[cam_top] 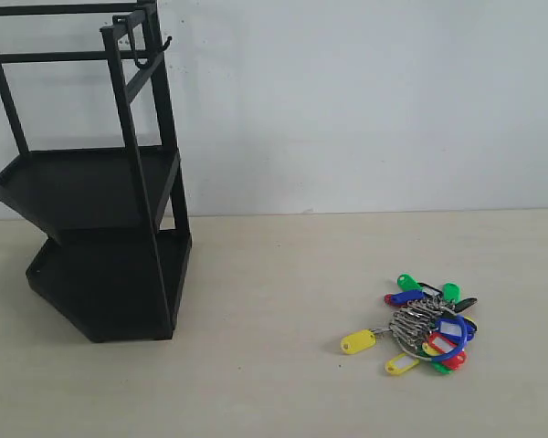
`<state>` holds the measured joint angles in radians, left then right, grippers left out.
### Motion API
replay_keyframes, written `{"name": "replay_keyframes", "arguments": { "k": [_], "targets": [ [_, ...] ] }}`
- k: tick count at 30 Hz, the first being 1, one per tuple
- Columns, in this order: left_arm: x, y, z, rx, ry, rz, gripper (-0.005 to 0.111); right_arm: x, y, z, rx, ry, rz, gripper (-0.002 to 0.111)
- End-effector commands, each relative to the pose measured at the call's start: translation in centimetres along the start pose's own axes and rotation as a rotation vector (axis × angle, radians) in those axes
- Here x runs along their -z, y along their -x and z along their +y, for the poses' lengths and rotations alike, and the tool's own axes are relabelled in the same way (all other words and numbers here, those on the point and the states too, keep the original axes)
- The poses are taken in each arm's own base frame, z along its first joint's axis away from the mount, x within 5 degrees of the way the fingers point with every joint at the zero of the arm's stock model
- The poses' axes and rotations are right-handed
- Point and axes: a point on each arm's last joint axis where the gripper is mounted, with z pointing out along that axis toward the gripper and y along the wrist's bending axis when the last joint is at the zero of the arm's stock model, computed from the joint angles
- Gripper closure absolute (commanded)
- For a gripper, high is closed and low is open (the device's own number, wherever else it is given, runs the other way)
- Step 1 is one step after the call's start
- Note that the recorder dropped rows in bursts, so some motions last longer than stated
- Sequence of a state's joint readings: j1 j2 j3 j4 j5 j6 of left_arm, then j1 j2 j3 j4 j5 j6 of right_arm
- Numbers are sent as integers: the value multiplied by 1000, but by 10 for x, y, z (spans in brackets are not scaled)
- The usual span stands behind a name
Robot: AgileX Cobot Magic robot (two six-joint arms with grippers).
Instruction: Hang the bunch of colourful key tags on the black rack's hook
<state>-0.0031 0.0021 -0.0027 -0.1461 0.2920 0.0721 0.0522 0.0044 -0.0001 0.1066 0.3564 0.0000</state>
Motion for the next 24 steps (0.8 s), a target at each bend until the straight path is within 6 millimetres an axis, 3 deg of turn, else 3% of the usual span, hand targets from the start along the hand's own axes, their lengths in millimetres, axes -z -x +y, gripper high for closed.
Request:
{"name": "replay_keyframes", "arguments": {
  "k": [1,24],
  "targets": [
    [0,0,0,-8,4,-6,102,0,1,0,8,-6,-11,108],
    [0,0,0,-8,4,-6,102,1,7,0,16,-6,-81,108]
  ]
}}
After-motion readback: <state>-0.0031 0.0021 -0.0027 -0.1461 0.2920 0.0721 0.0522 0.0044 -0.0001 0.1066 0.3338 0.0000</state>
